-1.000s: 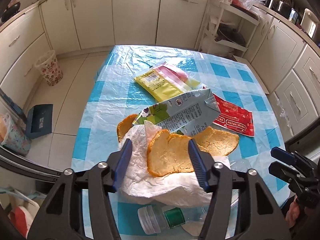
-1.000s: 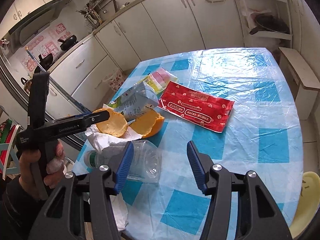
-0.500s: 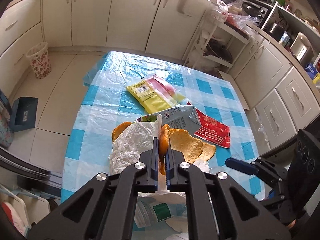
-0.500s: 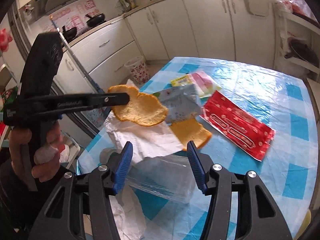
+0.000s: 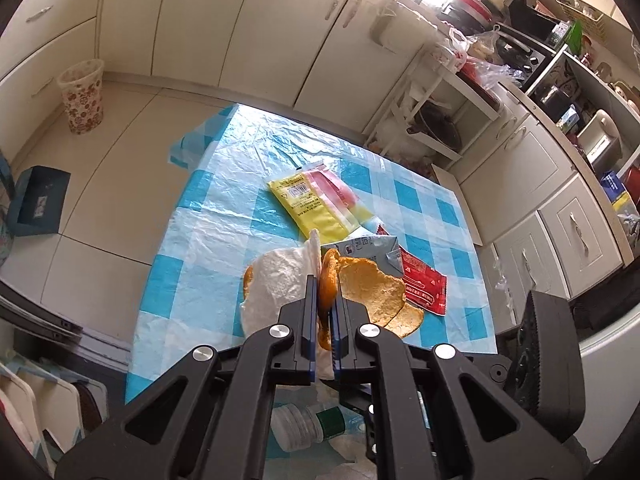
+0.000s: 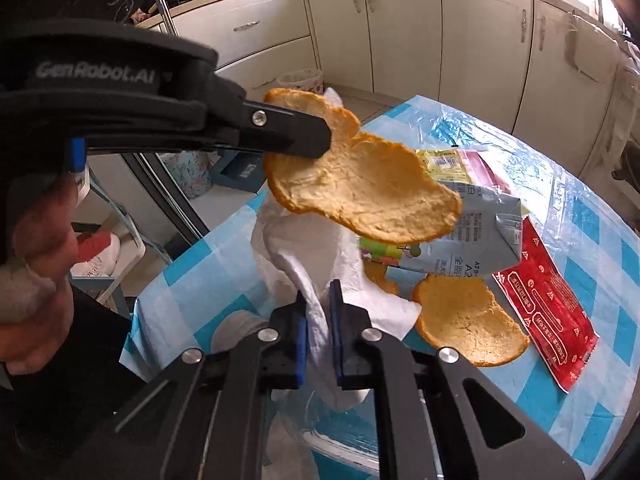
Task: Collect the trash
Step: 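Grasp orange peel with left tool while right tool grasps white tissue, then carry both items to the yellow bucket and drop them in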
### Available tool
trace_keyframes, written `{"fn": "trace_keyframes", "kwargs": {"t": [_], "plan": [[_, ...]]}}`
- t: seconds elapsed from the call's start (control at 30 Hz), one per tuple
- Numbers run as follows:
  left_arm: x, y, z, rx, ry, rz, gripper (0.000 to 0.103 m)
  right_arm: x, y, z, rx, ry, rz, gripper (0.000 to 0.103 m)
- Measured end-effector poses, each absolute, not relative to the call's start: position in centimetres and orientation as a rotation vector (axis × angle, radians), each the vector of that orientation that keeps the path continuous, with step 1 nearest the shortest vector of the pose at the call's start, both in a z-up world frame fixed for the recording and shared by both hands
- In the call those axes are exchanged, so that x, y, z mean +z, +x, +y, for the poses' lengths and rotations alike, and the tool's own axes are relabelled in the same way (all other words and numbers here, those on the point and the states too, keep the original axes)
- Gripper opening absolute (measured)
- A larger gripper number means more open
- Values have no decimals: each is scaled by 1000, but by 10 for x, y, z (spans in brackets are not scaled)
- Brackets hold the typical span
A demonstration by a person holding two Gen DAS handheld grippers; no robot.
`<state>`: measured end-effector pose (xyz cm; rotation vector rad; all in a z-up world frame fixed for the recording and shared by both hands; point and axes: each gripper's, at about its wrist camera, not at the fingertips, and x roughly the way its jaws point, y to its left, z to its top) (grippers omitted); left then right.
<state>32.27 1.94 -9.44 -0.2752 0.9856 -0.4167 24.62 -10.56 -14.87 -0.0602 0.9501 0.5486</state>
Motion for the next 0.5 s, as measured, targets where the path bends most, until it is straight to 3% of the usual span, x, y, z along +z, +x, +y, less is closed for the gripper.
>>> {"fn": "trace_keyframes", "kwargs": {"t": [0.5], "plan": [[-109, 326, 39, -453, -460, 1016, 6, -98, 199, -193, 379, 41, 840, 6]]}}
